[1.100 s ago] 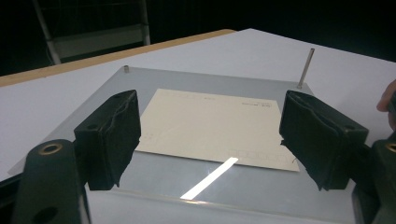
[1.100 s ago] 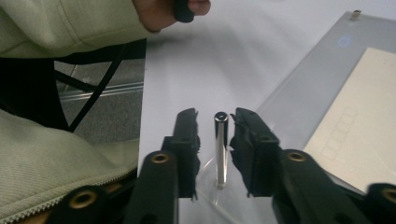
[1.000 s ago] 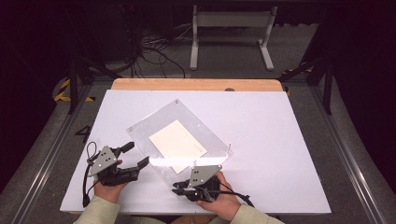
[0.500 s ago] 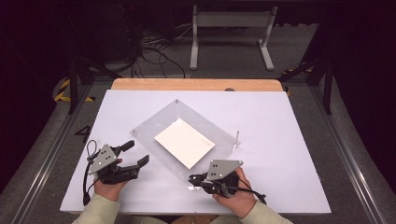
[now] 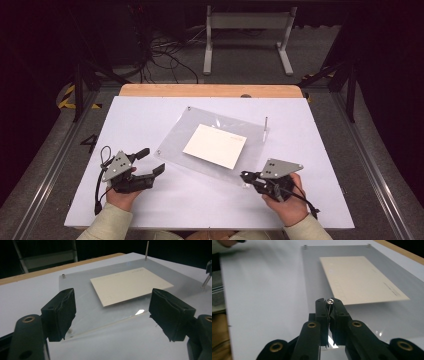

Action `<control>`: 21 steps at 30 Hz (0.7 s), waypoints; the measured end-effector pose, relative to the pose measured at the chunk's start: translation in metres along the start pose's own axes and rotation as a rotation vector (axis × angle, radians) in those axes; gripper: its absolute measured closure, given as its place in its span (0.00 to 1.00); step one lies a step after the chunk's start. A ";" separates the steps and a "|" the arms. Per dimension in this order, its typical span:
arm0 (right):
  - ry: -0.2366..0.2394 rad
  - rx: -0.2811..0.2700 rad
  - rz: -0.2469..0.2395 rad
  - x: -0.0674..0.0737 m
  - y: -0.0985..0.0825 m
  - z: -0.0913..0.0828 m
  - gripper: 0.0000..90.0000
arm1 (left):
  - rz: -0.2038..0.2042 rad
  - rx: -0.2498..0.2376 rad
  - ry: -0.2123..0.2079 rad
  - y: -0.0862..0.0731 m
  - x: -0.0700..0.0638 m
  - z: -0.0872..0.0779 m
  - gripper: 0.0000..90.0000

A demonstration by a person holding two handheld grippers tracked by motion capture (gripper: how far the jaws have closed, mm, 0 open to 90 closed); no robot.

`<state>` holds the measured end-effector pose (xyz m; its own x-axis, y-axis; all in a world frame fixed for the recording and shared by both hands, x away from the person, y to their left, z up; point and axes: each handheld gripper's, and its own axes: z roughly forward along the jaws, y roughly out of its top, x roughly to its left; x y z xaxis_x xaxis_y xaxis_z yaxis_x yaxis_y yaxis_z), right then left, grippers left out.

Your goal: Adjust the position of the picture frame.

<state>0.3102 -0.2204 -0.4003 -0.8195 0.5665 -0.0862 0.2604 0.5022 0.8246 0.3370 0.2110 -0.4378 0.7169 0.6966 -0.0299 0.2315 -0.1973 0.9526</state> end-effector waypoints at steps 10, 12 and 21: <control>-0.182 0.025 0.140 -0.050 -0.032 -0.010 0.94 | 0.027 0.203 0.051 0.001 -0.002 0.022 0.47; -0.224 0.050 0.202 -0.062 -0.043 -0.007 0.94 | 0.010 0.223 0.043 0.003 0.000 0.028 0.53; -0.230 0.031 0.232 -0.066 -0.049 -0.005 0.94 | 0.013 0.253 0.030 0.007 0.000 0.054 0.55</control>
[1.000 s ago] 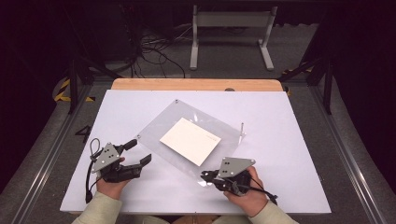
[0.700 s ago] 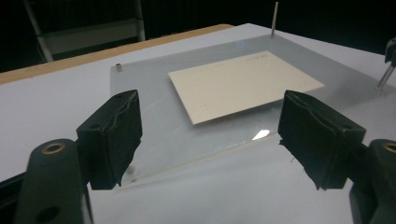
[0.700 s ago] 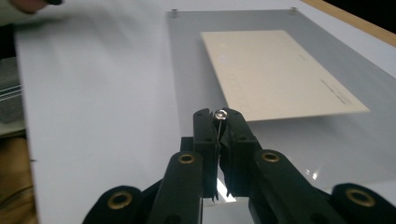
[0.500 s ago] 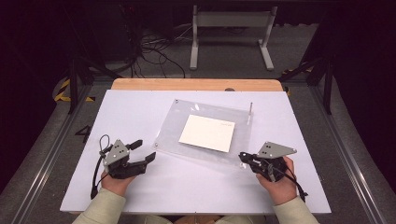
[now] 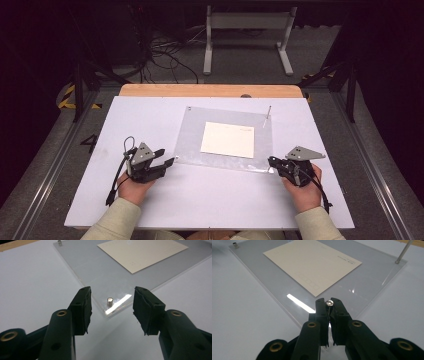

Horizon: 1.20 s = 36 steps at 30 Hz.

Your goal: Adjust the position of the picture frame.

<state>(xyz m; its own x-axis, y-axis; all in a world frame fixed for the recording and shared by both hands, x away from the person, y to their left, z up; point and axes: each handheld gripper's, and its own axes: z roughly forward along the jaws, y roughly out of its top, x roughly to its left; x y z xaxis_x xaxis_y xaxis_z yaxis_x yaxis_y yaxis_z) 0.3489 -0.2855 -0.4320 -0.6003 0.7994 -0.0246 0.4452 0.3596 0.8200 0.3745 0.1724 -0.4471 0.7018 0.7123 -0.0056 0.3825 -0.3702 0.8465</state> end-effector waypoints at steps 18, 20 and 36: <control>-0.002 -0.020 0.005 0.001 -0.003 0.000 0.94 | 0.018 0.144 -0.026 0.008 0.008 0.042 0.91; -0.003 -0.020 0.004 0.001 -0.003 0.000 0.94 | 0.012 0.146 -0.030 0.009 0.008 0.042 0.93; 0.003 -0.013 0.032 -0.007 -0.007 -0.008 0.94 | 0.206 0.335 -0.302 0.004 -0.036 0.006 0.93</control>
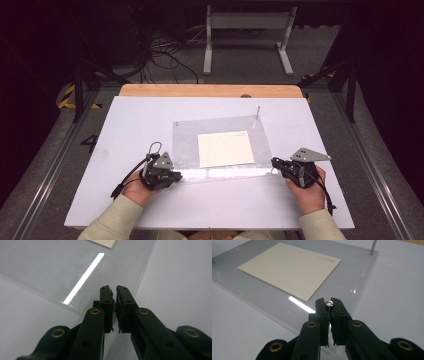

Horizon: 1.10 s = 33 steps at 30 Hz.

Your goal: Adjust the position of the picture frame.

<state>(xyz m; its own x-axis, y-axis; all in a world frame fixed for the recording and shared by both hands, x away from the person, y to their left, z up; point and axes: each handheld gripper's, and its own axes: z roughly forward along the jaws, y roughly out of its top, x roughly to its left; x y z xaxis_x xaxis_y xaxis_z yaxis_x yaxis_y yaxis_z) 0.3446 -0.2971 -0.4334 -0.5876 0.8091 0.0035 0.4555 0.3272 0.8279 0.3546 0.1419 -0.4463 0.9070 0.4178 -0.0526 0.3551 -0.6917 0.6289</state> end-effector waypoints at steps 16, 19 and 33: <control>-0.011 0.006 0.020 -0.010 -0.002 -0.005 0.94 | 0.137 0.048 -0.379 0.004 -0.042 0.007 0.80; -0.018 0.007 0.021 -0.009 -0.001 -0.005 0.94 | 0.082 -0.017 -0.335 0.004 -0.030 -0.003 0.67; -0.111 0.035 -0.052 -0.040 0.061 0.034 0.94 | -0.319 -0.198 0.217 -0.033 0.042 -0.038 0.45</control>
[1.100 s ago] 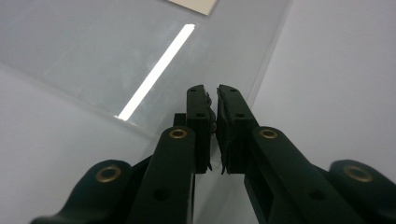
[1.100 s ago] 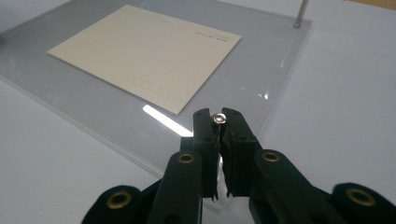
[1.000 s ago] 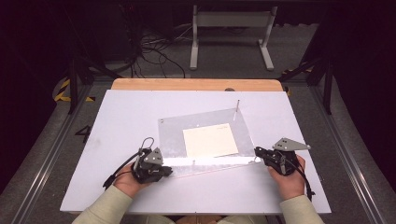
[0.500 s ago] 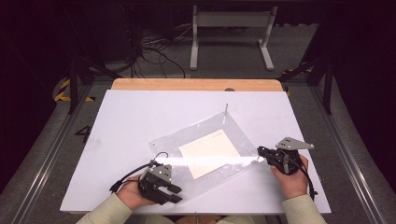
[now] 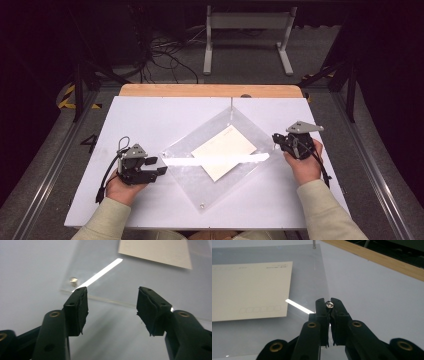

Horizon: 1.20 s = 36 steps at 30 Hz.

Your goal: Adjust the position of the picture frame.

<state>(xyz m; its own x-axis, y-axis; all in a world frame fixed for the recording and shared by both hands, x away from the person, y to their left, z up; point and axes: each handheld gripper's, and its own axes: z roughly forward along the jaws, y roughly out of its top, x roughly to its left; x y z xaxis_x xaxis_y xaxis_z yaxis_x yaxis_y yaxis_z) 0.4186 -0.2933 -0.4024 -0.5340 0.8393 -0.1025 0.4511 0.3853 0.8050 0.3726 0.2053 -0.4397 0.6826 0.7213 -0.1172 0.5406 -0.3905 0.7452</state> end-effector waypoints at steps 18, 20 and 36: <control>-0.055 -0.042 0.083 -0.022 0.000 0.029 0.86 | 0.053 -0.049 0.130 0.015 0.011 0.035 0.60; -0.061 -0.096 0.086 -0.018 -0.008 0.013 0.86 | 0.064 -0.049 0.137 0.016 0.011 0.038 0.67; -0.023 -0.179 0.146 -0.006 -0.044 -0.038 0.85 | 0.049 0.019 0.075 0.016 0.018 0.045 0.93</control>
<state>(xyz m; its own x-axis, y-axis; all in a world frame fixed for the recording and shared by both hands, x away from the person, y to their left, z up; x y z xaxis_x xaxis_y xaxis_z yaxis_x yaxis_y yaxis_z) 0.3754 -0.3296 -0.4150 -0.4548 0.8905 0.0115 0.3872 0.1861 0.9030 0.4154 0.1862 -0.4595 0.6697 0.7420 -0.0310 0.5173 -0.4361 0.7364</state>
